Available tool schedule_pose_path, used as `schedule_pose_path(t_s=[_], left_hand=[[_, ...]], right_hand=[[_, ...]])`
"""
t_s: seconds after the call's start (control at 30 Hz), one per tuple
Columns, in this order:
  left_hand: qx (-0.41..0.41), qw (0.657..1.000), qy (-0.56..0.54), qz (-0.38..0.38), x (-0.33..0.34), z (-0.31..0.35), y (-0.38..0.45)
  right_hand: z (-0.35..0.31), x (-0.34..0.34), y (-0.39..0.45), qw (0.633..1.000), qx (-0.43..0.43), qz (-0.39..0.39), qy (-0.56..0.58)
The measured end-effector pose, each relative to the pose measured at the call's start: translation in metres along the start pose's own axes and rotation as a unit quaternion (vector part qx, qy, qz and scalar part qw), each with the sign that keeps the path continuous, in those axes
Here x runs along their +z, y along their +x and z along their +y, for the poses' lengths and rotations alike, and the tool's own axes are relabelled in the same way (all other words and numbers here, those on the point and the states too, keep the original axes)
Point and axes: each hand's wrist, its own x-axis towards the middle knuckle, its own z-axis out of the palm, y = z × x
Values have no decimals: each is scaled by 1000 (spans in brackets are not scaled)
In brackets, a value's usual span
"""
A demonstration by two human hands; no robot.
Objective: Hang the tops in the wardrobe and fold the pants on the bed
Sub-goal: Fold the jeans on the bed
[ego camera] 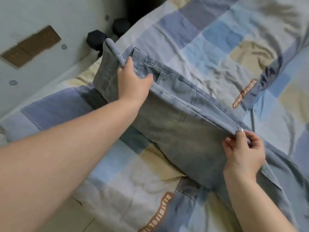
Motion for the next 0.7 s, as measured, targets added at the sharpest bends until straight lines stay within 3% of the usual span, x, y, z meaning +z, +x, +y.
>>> schedule_pose_path(t_s=[0.13, 0.27, 0.33, 0.5, 0.7], left_hand=[[10, 998, 15, -52, 50, 22, 58], [11, 975, 107, -194, 84, -3, 74], [21, 960, 161, -230, 94, -19, 71], [93, 958, 167, -212, 103, -35, 25], [172, 927, 69, -325, 142, 5, -74]], right_hand=[[-4, 37, 79, 998, -53, -31, -33], [27, 55, 122, 979, -4, -154, -133], [40, 56, 127, 964, 2, -189, -186], [46, 38, 100, 944, -55, -227, -234], [27, -47, 84, 943, -82, -216, -241]])
